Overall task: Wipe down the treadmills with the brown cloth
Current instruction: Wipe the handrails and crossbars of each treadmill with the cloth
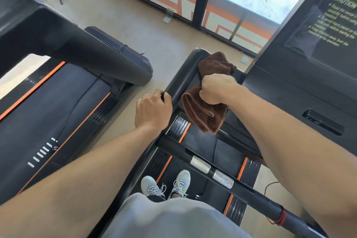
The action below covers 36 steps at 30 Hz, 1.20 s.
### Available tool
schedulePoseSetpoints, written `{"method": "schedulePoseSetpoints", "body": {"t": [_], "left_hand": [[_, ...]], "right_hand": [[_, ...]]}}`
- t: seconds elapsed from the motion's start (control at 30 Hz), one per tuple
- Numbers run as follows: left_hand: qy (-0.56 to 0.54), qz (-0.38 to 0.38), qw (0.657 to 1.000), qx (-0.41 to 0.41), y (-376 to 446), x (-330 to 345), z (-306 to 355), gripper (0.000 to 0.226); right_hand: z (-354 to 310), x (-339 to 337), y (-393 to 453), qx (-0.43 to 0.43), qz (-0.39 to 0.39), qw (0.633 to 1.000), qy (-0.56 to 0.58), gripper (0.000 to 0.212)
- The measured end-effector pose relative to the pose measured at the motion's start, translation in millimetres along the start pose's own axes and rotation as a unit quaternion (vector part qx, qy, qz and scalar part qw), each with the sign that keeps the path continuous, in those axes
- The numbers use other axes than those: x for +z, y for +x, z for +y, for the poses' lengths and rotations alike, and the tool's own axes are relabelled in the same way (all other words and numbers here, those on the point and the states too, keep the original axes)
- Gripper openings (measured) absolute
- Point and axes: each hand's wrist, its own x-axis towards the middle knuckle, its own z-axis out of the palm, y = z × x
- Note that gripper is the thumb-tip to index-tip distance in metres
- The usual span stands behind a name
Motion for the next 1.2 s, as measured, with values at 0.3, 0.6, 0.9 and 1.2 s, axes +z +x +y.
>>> {"method": "schedulePoseSetpoints", "body": {"t": [0.3, 0.6, 0.9, 1.2], "left_hand": [[-0.006, -0.004, 1.0, 0.001, -3, -5, 4, 0.04], [-0.011, -0.01, 1.0, 0.0, -3, -7, 4, 0.036], [-0.002, -0.011, 1.0, -0.004, -1, -4, 3, 0.034], [0.01, 0.002, 1.0, -0.015, 3, 2, 1, 0.035]], "right_hand": [[15, 11, -31, -0.02, 0.077, 0.996, -0.032, 0.033], [-25, 75, 3, 0.117, 0.202, 0.962, 0.138, 0.074], [17, 43, 58, 0.117, 0.317, 0.929, 0.152, 0.053], [32, -6, 119, 0.222, 0.27, 0.879, 0.324, 0.063]]}}
